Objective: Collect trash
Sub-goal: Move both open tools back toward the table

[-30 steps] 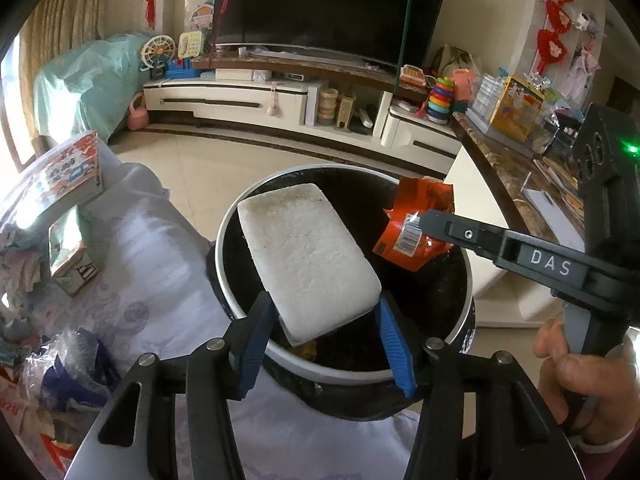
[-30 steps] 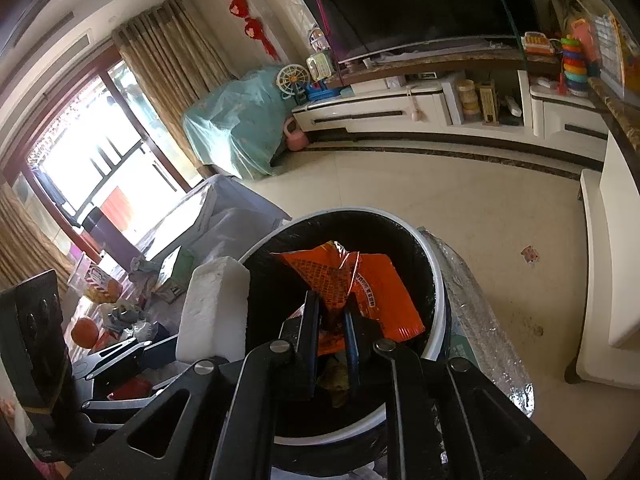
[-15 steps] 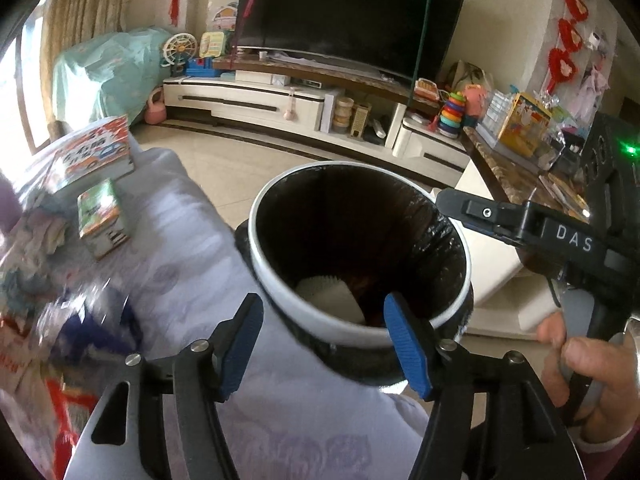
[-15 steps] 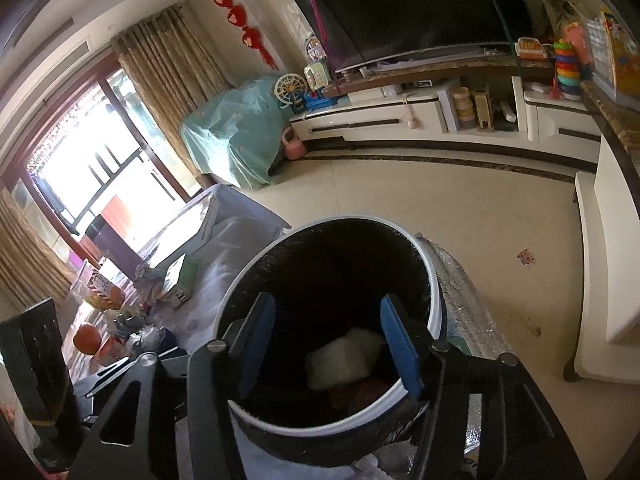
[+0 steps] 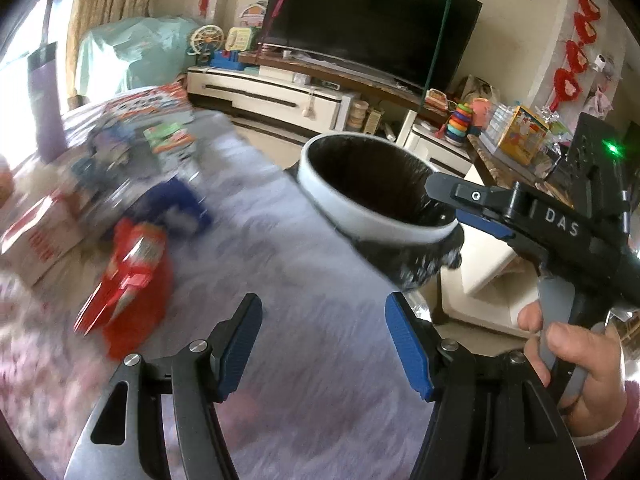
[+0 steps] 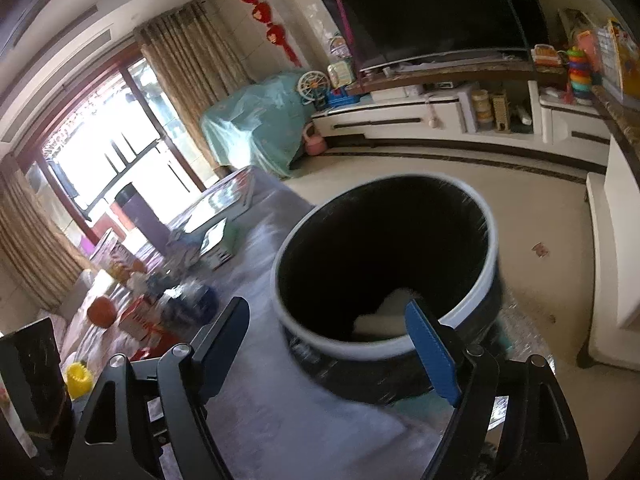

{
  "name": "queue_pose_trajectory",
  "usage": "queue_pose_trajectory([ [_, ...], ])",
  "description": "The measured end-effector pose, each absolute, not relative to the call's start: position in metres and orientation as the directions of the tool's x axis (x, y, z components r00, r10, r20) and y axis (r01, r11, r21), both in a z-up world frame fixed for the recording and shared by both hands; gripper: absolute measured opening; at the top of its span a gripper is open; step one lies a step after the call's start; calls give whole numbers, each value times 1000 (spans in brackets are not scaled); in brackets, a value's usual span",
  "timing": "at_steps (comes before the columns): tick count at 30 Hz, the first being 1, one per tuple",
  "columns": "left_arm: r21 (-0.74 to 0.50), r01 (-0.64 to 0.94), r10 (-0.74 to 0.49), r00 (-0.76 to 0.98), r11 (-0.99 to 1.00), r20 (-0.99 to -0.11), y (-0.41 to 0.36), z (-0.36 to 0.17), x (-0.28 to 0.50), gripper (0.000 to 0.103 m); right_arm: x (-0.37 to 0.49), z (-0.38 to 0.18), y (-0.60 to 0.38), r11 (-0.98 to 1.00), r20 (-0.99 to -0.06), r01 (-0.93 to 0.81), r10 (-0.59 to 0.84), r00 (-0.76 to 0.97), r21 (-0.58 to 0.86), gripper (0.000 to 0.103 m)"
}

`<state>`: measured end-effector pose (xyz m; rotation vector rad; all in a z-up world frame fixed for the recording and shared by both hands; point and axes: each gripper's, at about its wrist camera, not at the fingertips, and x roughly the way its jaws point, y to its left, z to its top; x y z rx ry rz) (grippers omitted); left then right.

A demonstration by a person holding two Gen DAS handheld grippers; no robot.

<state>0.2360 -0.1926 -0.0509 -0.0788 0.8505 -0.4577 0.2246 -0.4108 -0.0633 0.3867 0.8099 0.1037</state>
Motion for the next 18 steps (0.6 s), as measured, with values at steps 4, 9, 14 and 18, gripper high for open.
queue_pose_trajectory([
  [4, -256, 323, -403, 572, 911, -714, -170, -52, 217, 64, 218, -71, -393, 919, -691, 38, 266, 672, 392, 82],
  [9, -266, 262, -372, 588, 928, -718, -136, -51, 201, 64, 213, -79, -368, 915, -698, 3, 305, 648, 403, 82],
  [14, -270, 202, -336, 611, 942, -717, -104, -49, 189, 64, 212, -85, -345, 911, -701, -27, 335, 630, 411, 82],
  [18, -266, 156, -304, 623, 951, -721, -86, -50, 184, 64, 211, -87, -330, 908, -703, -48, 354, 616, 416, 82],
])
